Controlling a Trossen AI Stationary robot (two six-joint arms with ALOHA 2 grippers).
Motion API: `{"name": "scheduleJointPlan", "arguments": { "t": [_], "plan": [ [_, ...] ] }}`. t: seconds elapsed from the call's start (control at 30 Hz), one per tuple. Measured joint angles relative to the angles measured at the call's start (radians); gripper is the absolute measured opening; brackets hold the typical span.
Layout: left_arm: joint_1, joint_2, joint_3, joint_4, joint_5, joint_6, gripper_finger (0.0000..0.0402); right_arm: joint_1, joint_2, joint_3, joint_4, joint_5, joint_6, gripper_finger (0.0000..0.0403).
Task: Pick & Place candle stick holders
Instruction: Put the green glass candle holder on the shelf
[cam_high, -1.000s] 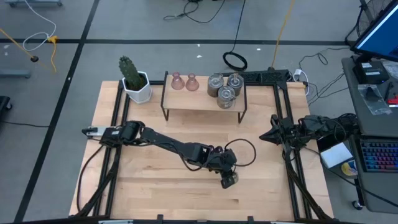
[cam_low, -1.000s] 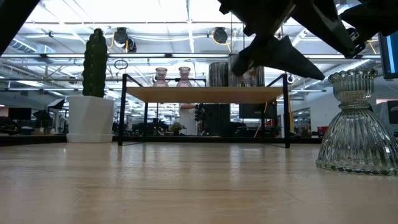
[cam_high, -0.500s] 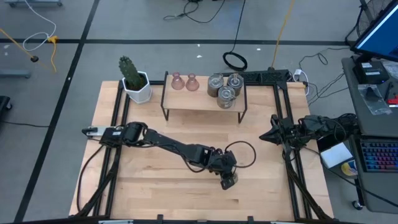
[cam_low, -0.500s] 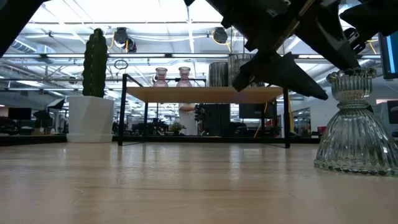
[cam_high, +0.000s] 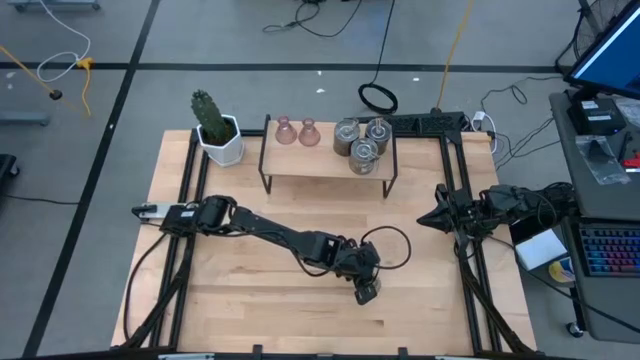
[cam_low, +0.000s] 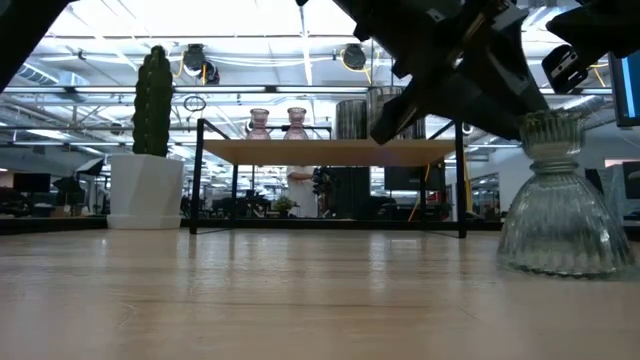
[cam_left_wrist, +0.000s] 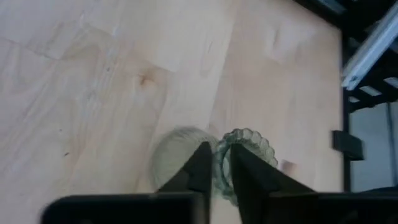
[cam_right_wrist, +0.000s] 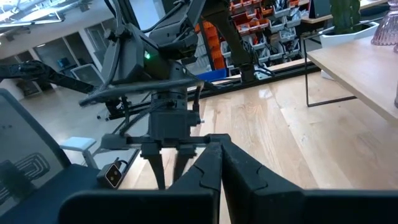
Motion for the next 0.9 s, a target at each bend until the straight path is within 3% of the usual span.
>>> {"name": "scheduleJointPlan", "arguments": {
  "t": [0.07,0.53,0.77,0.9],
  "plan": [
    [0.000,-0.002,0.001,0.002,0.004,-0.002,0.0021,0.000,0.000,0.000,0.000,0.000,0.000,0.0000],
    [0.000,-0.046,-0.002,-0.074,0.009,-0.025,0.0018,0.000,0.000,0.000,0.001,0.000,0.011,0.0000],
    [0.000,-0.158,-0.002,-0.288,0.012,-0.063,0.0015,0.000,0.000,0.001,0.002,0.000,0.011,0.0000],
    [0.007,-0.269,-0.002,-0.386,-0.045,-0.089,0.0015,0.000,-0.001,0.001,0.003,0.000,0.008,0.0000]
  ]
}}
